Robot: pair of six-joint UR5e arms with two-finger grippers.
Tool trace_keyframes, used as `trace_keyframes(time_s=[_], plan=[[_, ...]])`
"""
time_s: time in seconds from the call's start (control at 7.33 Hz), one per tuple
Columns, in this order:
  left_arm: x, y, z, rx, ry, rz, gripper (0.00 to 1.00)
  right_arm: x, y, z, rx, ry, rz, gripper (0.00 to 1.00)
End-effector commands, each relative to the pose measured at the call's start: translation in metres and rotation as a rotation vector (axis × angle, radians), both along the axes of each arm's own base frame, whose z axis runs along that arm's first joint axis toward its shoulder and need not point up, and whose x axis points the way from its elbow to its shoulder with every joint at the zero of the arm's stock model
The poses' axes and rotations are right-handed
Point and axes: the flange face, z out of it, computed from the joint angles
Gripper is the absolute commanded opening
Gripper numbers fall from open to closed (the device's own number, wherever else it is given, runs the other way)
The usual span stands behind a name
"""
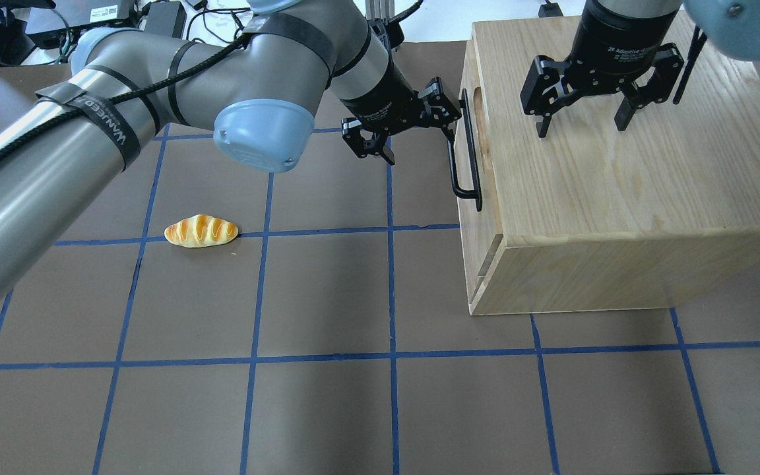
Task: Open upper drawer
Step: 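Move the left gripper toward the black drawer handle on the cabinet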
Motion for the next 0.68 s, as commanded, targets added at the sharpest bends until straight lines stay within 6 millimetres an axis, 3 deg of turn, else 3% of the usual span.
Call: trace_keyframes(time_s=[0.0, 0.55], plan=[[-0.007, 0.001, -0.007, 0.018, 0.019, -0.009, 1.0, 0.0, 0.0, -0.001, 0.001, 0.0, -0.001, 1.0], [-0.011, -0.002, -0.018, 0.011, 0.014, -0.023, 1.0, 0.0, 0.0, 0.0, 0.0, 0.0, -0.001, 1.0]])
